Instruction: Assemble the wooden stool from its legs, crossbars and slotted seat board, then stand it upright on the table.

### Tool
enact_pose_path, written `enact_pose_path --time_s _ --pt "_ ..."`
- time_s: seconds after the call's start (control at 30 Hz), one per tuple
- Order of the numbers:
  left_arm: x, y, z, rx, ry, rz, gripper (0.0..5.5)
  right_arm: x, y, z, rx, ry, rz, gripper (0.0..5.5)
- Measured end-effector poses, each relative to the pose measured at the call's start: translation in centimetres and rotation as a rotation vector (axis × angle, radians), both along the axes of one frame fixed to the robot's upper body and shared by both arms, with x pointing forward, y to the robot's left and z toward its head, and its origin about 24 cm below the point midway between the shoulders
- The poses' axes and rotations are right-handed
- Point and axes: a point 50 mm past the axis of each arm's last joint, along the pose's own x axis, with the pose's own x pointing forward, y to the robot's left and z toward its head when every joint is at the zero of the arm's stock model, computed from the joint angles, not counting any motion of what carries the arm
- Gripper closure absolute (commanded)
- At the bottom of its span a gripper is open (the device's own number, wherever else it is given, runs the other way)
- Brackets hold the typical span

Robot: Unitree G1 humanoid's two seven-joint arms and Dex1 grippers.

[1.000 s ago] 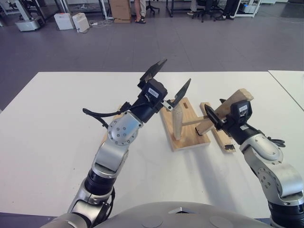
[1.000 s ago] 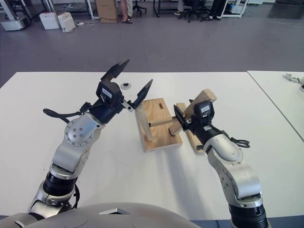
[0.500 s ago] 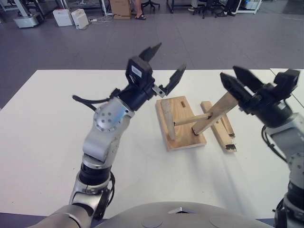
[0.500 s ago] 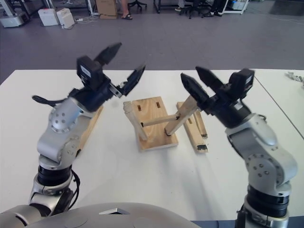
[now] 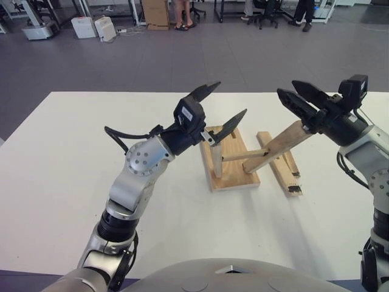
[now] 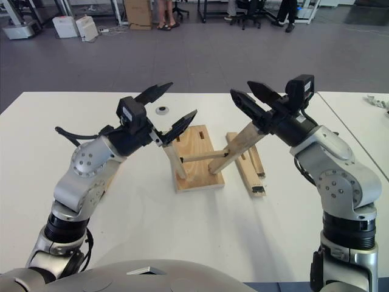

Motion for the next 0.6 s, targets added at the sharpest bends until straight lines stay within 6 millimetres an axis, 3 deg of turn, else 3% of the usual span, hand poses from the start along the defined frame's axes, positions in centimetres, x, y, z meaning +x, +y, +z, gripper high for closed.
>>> enact_pose_path --time_s 0.27,0.33,0.37,0.5,0.6 --pt "1.2 -0.8 -0.2 -0.081 0.008 0.006 1.36 -0.5 3.1 0.2 0.001 -0.031 0.108 2.4" --pt "0.2 -3.0 -0.1 -0.105 0.021 -0.088 1.36 -1.0 5.2 -5.4 0.009 0.266 0.189 2.4" --pt "0.2 -2.7 0.1 -0.112 0.031 -0.092 1.36 -1.0 4.8 -5.3 0.014 0.268 0.162 2.4" --pt "1.4 0.0 0.8 -0.115 0.104 -0.038 1.36 -0.4 3.3 -1.7 0.101 0.136 0.142 2.4" --pt "2.6 1.9 4.1 -0.116 0.019 0.006 1.36 -0.1 2.7 2.3 0.19 -0.005 0.163 2.4"
